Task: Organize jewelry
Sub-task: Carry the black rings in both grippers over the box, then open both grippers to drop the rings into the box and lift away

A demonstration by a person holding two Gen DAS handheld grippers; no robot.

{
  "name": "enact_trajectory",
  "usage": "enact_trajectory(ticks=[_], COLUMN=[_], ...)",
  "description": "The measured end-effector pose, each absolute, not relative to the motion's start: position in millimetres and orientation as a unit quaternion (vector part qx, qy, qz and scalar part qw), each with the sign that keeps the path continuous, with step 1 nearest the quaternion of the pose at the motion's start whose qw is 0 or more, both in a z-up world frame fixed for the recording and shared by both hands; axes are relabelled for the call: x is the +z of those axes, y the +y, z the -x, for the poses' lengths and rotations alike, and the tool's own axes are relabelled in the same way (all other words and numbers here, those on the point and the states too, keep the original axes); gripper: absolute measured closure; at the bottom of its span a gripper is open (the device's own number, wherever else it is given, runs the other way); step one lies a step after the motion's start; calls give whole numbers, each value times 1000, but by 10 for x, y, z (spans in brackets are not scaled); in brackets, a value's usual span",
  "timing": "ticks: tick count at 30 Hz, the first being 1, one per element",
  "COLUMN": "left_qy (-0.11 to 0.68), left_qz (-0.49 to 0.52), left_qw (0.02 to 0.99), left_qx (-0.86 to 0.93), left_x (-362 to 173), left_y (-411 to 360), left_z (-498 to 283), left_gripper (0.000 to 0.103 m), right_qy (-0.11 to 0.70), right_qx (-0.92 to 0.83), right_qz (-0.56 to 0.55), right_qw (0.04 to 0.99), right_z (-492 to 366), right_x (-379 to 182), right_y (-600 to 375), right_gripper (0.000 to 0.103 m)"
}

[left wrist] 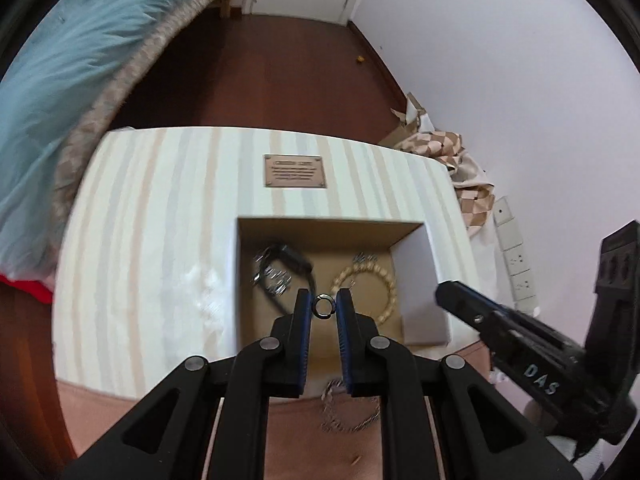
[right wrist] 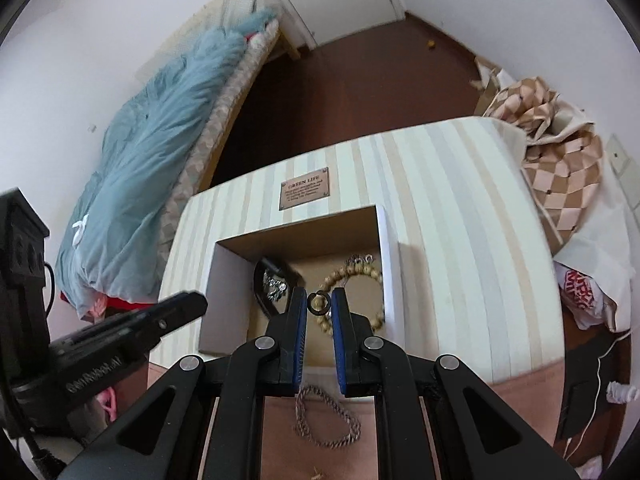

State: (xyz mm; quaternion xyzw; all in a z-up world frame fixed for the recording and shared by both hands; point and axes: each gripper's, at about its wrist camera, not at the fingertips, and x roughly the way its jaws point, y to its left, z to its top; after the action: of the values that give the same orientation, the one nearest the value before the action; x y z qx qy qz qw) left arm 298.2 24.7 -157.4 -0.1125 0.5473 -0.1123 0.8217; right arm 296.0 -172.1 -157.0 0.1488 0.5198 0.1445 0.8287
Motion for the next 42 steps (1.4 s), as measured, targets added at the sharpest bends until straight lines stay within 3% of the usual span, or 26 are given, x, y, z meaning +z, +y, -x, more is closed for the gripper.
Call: enact_trajectory(ticks=[10, 12, 14, 16, 20, 22, 23, 25, 28, 30, 31, 42], left_qy=[590, 586, 579, 569, 557, 552, 549, 541, 535, 529, 524, 505], left_qz=[120, 113, 107, 104, 91, 84, 79, 72, 57, 45, 39, 14], left_qw=[788, 794, 801, 810, 823, 828, 831, 837, 843, 847, 851, 862], left_qx=[-127, -118, -109, -97, -69, -56, -47, -32, -10, 6, 13, 42], left_x=[-1656, -1622, -1580, -1539, -1500, -1496, -1492, -1494, -1516, -1534, -1541, -1576], left_y=[65, 83, 137, 212, 353, 427, 465, 523, 556, 562, 559, 489], left_z=[-3542, -3579, -3589, -3564, -3446, -3356, -3301, -3185, -3032, -2912, -2847, -2362], left_gripper=[90, 84, 55, 38, 38, 34, 22, 11, 10, 2, 0, 0], right_qy=[567, 568, 563, 562, 551, 547, 544, 539, 534, 533, 534, 524], right_qx=[148, 148, 147, 144, 125, 114, 102, 92, 68, 58, 55, 35], right_qz=[-161, -162, -156, -152, -123, -103, -88, -68, -24, -1, 10, 46], right_qw=[794, 793, 798, 800, 816, 823, 828, 834, 842, 844, 844, 849], right_z=[-3280, -3274, -3263, -3244, -3172, -3124, -3082, -3028, -2918, -2858, -2818, -2475], right_x=[-1724, -1712, -1670, -1642, -1557, -1529, -1511, -1489, -1476, -1483, -1494, -1478], right_y=[-1741, -1735, -1735, -1732, -1743, -1740, -1741, -1737, -1700, -1678, -1654, -1534], right_gripper=[88, 83, 82, 78, 76, 69, 62, 51, 30, 10, 7, 1])
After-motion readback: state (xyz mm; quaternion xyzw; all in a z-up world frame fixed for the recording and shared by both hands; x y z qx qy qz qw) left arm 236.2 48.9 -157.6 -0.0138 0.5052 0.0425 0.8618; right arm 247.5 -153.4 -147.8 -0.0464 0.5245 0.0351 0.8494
